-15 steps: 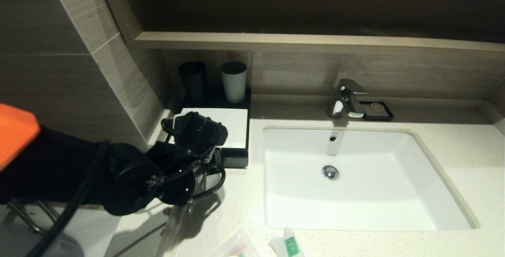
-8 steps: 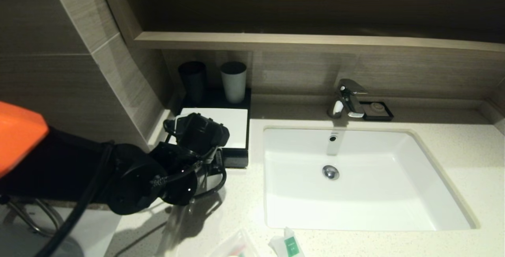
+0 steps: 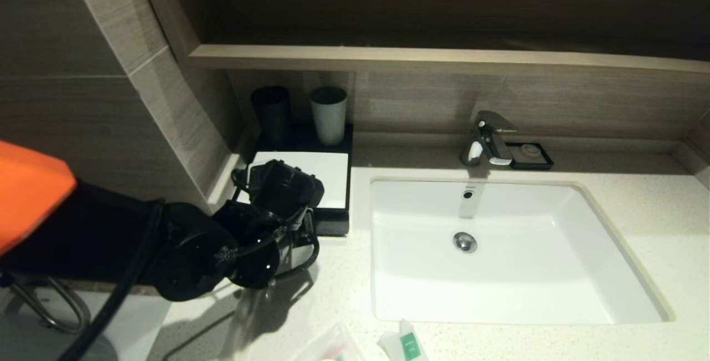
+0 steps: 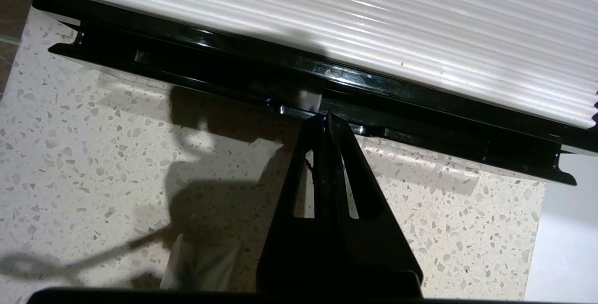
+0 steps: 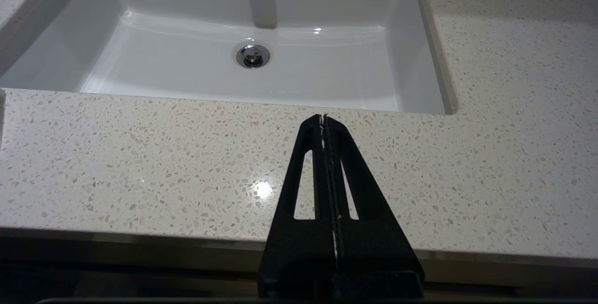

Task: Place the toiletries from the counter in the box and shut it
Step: Open the drawer

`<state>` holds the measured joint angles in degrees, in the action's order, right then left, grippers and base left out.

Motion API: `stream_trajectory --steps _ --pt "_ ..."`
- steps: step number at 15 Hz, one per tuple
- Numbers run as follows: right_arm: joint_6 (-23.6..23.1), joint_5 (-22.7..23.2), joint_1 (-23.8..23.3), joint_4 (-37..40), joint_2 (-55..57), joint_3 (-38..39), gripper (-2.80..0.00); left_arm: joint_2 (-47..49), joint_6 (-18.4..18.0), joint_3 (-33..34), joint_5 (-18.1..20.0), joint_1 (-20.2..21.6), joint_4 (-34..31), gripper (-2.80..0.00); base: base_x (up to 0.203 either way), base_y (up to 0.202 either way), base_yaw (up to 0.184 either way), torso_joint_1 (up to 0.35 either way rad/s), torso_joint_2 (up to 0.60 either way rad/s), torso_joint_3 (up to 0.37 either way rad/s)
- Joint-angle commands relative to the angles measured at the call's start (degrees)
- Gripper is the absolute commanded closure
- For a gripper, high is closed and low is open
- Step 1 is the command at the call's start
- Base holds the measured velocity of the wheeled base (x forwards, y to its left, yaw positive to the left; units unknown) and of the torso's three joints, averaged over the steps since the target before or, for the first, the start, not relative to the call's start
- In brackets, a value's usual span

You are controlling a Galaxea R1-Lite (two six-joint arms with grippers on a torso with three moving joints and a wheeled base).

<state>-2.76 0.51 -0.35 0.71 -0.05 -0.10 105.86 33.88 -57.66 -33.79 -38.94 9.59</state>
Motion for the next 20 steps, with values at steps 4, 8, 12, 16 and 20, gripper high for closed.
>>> stream_trajectory --steps 4,8,12,16,20 --pt "-0.06 0.1 0.0 0.0 -0.04 0.01 0.0 0.31 0.22 -0.55 -0.2 0.0 0.04 0.0 0.0 0.0 0.0 0.0 0.0 0.0" --pt "-0.06 0.02 0.0 0.0 -0.04 0.01 0.0 0.75 0.31 -0.61 -0.13 0.09 0.07 0.0 0.0 0.0 0.0 0.0 0.0 0.0" --pt "-0.06 0.02 0.0 0.0 -0.04 0.01 0.0 1.17 0.31 -0.67 -0.13 0.09 0.07 0.0 0.0 0.0 0.0 0.0 0.0 0.0" --pt "-0.06 0.02 0.0 0.0 -0.04 0.01 0.0 1.28 0.31 -0.79 -0.22 0.09 0.43 0.0 0.0 0.0 0.0 0.0 0.0 0.0" --pt "-0.06 0.02 0.0 0.0 -0.04 0.01 0.0 1.45 0.44 -0.7 -0.22 0.09 0.91 0.0 0.0 0.0 0.0 0.0 0.0 0.0"
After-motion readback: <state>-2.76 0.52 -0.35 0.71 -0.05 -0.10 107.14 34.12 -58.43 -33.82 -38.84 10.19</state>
